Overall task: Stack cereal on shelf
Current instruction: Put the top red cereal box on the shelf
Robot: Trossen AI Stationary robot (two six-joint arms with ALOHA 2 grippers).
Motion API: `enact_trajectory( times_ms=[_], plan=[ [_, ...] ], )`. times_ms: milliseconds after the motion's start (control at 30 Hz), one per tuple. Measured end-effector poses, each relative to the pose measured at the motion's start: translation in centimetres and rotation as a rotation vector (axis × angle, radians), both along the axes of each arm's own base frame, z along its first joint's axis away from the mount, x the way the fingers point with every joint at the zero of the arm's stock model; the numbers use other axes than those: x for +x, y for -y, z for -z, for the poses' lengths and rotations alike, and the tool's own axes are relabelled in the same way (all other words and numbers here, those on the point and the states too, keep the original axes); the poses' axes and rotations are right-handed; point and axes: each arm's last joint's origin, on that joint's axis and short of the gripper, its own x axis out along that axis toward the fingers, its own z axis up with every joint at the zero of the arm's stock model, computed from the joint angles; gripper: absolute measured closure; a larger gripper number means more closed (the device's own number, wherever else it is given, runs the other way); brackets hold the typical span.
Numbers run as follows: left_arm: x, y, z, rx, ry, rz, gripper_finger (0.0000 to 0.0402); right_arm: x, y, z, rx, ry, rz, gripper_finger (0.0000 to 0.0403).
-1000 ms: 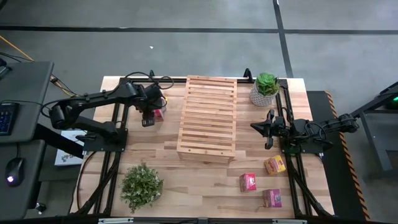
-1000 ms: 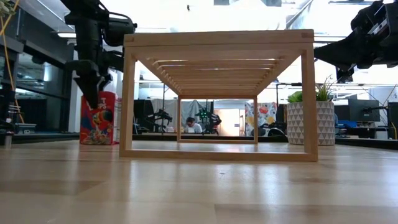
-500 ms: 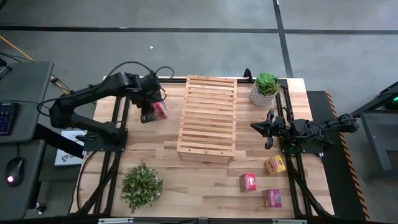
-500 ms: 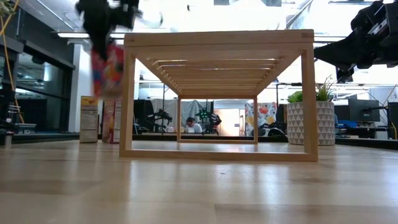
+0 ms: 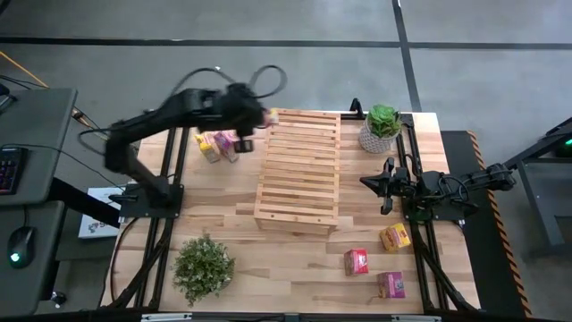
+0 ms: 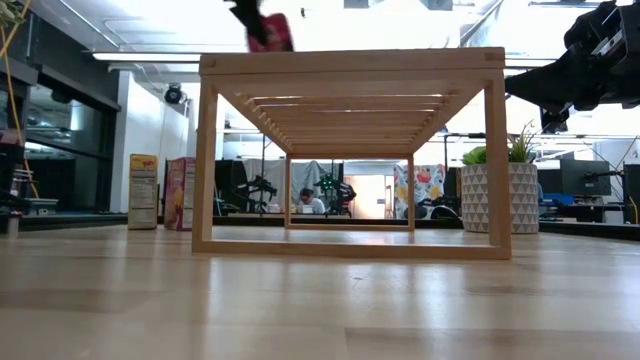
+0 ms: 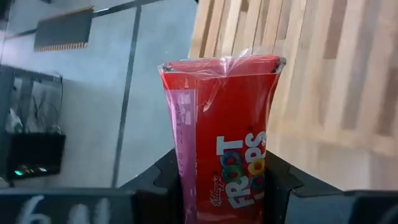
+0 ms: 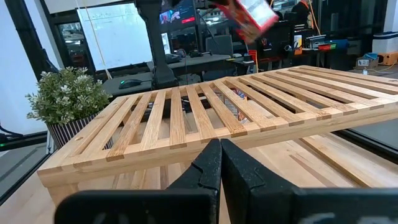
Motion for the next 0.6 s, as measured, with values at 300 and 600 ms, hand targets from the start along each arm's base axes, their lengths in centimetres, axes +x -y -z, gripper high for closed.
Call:
enact_trajectory(
  times_ms=[300, 600],
  plan=[
    [6.3, -3.2, 2.2, -0.011, -0.149, 0.05, 0.0279, 0.0, 0.0, 0.0, 0.0, 0.0, 0.0, 0.0403],
    [7.1, -5.3, 4.3, -0.073, -0.211, 0.013, 0.0269, 0.0, 0.0, 0.0, 0.0, 0.0, -0.003, 0.0403]
  ],
)
